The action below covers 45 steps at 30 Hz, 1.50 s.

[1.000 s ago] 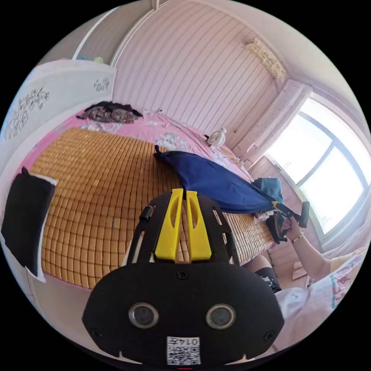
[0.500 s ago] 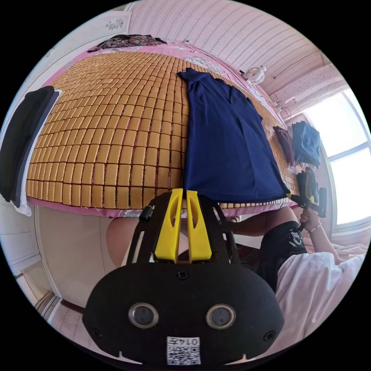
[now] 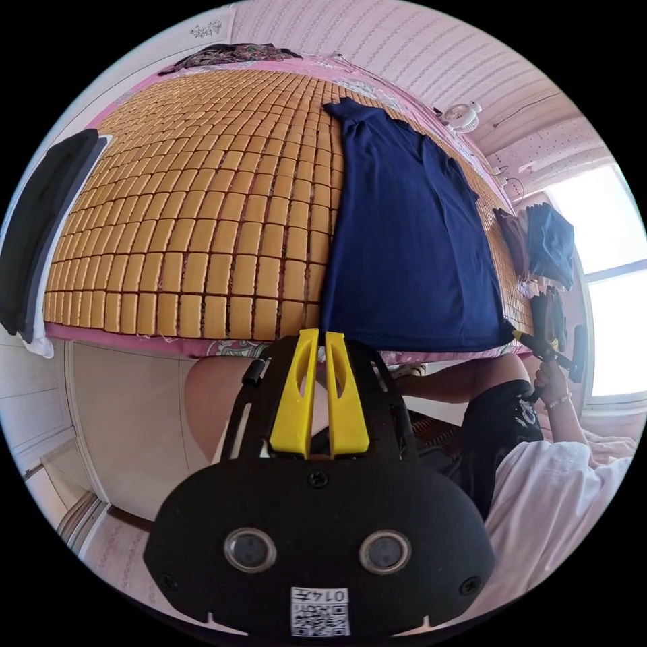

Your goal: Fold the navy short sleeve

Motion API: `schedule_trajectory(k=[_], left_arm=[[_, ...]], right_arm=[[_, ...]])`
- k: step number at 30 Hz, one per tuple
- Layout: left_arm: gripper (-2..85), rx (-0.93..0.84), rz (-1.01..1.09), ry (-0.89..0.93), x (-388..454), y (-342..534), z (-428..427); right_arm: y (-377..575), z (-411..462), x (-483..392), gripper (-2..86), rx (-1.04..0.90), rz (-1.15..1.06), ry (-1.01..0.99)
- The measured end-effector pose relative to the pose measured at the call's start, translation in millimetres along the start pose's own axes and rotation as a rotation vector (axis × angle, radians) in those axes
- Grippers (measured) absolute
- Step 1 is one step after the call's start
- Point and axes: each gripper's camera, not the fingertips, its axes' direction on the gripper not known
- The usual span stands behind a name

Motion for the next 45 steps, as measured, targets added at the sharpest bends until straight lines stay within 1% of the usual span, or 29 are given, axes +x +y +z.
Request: schedule_trajectory(k=[2,3,6,10,13,15,17,19,21,27,37,42,45], left_arm=[[-0.7,-0.002,-0.008,0.006,-2.3,-3.8,3.5],[-0.8,-0.002,-0.008,0.008,-3.2,-6.2,5.3],[-0.8,0.000,-0.003,-0.001,-3.5,-11.2,9.7],[-0.8,-0.004,-0.005,-0.006,-4.2,-17.8,16.2],[-0.8,-0.003,-0.007,-0.001,-5.3,-21.0,19.9],[-0.8,-0.005,-0.010,0.003,-5.9,-23.1,22.3],[-0.8,-0.008,-0.011,0.003,-5.9,-25.2,24.8],[-0.8,-0.009,-0.010,-0.002,-4.9,-27.0,27.1],[-0.9,-0.005,-0.015,-0.012,-3.9,-27.2,28.2],[-0.9,-0.003,-0.023,-0.035,0.8,-27.6,32.2],[-0.8,-0.015,-0.039,-0.068,14.7,-18.7,35.0],[-0.6,0.052,0.004,-0.162,31.7,-6.9,24.7],[-0.6,0.034,0.026,-0.155,35.1,1.3,23.7]], right_arm=[[-5.2,0.8,4.4,11.1,-0.013,0.021,-0.056],[-6.3,-3.8,6.9,11.0,0.014,0.037,-0.086],[-6.4,-16.5,14.2,10.7,0.097,0.087,-0.117],[-7.7,-22.4,24.4,10.9,0.155,0.131,-0.127],[-15.2,-18.2,32.9,10.9,0.107,0.151,-0.109],[-25.1,-2.9,35.4,10.1,-0.005,0.124,-0.030],[-29.4,8.4,41.7,6.4,-0.087,0.136,-0.032],[-27.3,4.1,51.0,3.6,-0.061,0.182,-0.043],[-21.9,-3.9,64.4,2.2,-0.017,0.240,-0.097],[-17.5,-6.3,87.1,1.2,-0.021,0.311,-0.167],[-11.9,-10.1,101.5,1.8,-0.093,0.326,-0.208],[5.4,-22.1,115.1,4.3,-0.033,0.381,-0.286],[14.2,-30.0,117.7,5.0,-0.010,0.373,-0.320]])
